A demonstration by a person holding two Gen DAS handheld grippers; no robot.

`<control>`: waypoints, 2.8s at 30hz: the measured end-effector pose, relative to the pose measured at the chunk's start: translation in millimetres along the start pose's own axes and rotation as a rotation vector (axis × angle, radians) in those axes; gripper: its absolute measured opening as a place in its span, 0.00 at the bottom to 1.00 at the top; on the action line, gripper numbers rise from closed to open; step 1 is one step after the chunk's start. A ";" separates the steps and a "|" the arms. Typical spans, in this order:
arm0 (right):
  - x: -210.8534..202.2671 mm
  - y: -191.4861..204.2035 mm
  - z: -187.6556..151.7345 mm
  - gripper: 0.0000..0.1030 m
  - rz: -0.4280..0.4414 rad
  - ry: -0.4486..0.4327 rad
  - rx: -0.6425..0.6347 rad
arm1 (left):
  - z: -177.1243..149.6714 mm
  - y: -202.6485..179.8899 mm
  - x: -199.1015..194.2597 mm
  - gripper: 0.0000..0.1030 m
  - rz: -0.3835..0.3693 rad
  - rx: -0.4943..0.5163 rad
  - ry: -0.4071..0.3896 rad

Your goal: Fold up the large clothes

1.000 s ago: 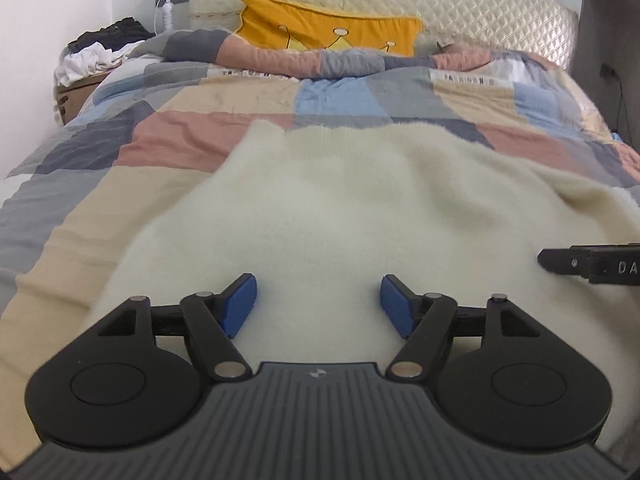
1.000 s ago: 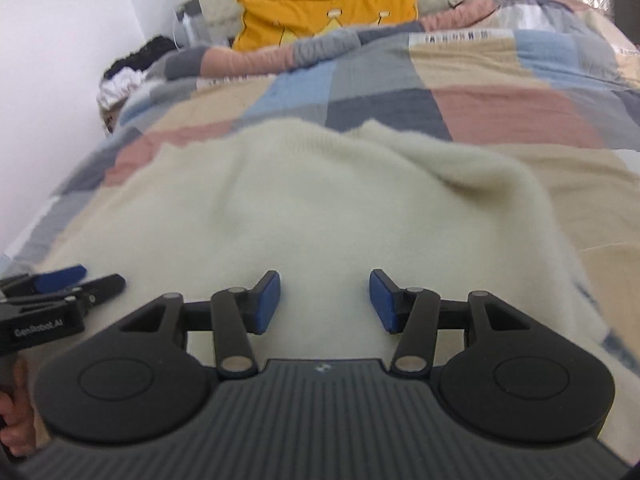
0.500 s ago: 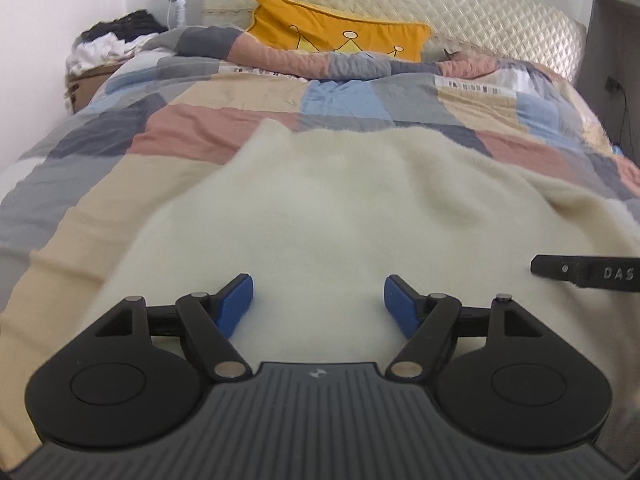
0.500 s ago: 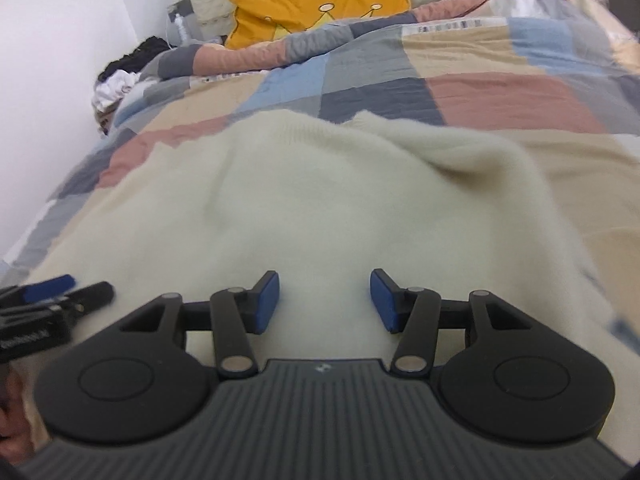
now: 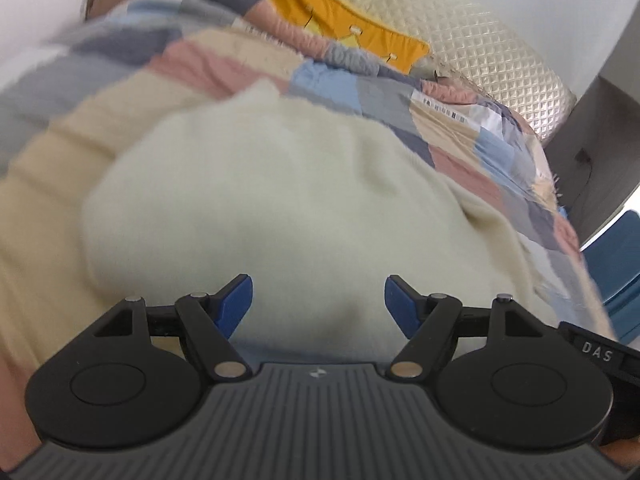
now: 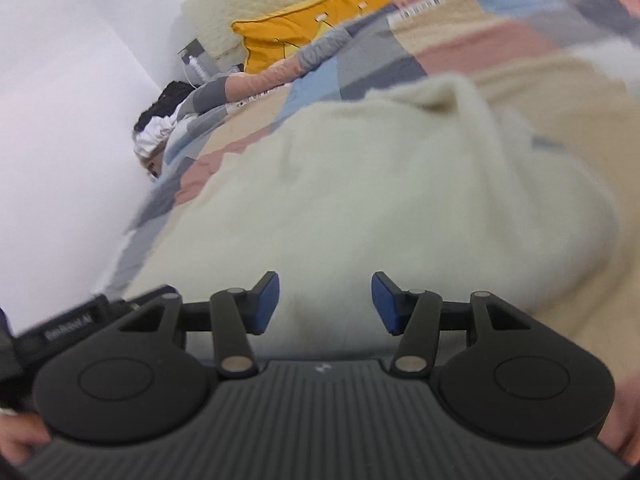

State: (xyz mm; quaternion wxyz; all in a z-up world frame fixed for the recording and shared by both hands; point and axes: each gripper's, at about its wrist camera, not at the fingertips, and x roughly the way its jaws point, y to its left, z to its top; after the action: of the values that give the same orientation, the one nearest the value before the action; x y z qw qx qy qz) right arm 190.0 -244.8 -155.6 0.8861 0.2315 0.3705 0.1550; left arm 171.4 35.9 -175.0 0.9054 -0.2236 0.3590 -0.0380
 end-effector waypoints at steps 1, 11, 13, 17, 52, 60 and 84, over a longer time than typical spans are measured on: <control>0.9 -1.8 -1.3 0.57 0.015 0.013 0.028 | -1.9 2.1 -0.8 0.75 -0.008 -0.022 0.012; 26.1 -32.3 -17.1 0.86 0.137 0.092 0.364 | -11.6 53.0 24.3 0.78 -0.102 -0.376 0.182; 31.5 -35.5 -21.7 0.87 0.138 0.117 0.418 | -12.3 60.1 30.5 0.79 -0.128 -0.426 0.205; 39.2 -48.2 -40.1 0.88 0.227 0.164 0.630 | -15.0 74.0 38.0 0.80 -0.168 -0.532 0.221; -56.0 -47.7 -10.8 0.32 0.116 -0.303 0.478 | 16.2 93.1 -74.9 0.26 -0.201 -0.591 -0.158; -124.2 -28.8 -15.9 0.32 0.132 -0.258 0.469 | 2.8 65.2 -162.4 0.26 -0.207 -0.424 -0.111; -41.6 -19.6 72.1 0.36 0.056 -0.156 0.374 | 110.1 44.1 -51.2 0.26 -0.049 -0.298 -0.110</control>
State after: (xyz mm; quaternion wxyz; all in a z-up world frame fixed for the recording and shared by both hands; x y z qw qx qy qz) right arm 216.4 -301.2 -97.0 0.8489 0.4137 0.3166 0.0898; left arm 202.9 128.8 -90.9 0.8791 -0.3661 0.3052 0.0060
